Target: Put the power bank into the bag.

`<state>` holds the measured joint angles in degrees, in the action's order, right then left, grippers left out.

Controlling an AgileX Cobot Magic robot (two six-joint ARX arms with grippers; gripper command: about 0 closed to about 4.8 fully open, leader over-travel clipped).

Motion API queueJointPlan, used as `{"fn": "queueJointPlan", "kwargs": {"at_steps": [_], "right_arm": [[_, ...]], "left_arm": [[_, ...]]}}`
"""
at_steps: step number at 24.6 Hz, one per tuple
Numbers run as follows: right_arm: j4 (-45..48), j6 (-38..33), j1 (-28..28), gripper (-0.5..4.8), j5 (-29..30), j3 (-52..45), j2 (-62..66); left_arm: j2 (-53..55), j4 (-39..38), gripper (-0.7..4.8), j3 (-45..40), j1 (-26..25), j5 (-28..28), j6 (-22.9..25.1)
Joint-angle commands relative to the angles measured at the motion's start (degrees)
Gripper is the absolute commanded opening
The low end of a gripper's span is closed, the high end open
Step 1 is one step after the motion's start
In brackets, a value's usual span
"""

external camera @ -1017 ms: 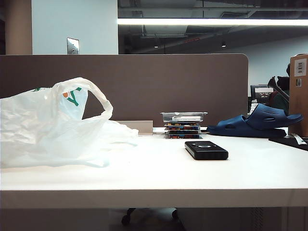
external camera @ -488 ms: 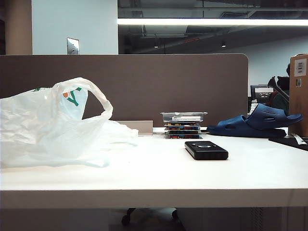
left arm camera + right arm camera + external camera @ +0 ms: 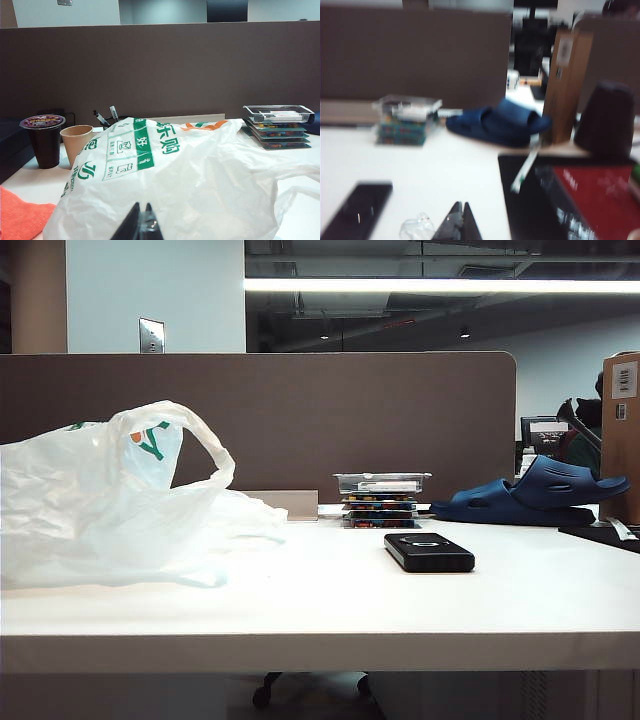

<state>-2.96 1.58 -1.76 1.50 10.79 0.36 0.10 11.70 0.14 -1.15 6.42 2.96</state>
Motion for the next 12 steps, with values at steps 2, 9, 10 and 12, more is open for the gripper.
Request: {"fn": "queueJointPlan", "kwargs": {"at_steps": [2, 9, 10, 12], "right_arm": [[-9.3, 0.0, 0.0, -0.06, -0.1, 9.7, -0.1], [-23.7, 0.0, 0.0, -0.06, -1.0, 25.9, 7.1], [-24.8, 0.0, 0.0, -0.06, -1.0, 27.5, 8.5], [-27.5, 0.0, 0.0, -0.06, -0.9, 31.5, 11.8]], "left_arm": [[0.0, 0.7, -0.06, 0.3, -0.1, 0.3, 0.0], [0.0, -1.4, -0.06, 0.3, -0.1, 10.0, 0.0], [0.0, -1.9, -0.06, 0.3, -0.1, 12.1, 0.0], [0.0, -2.6, -0.06, 0.3, -0.1, 16.5, 0.0]]}}
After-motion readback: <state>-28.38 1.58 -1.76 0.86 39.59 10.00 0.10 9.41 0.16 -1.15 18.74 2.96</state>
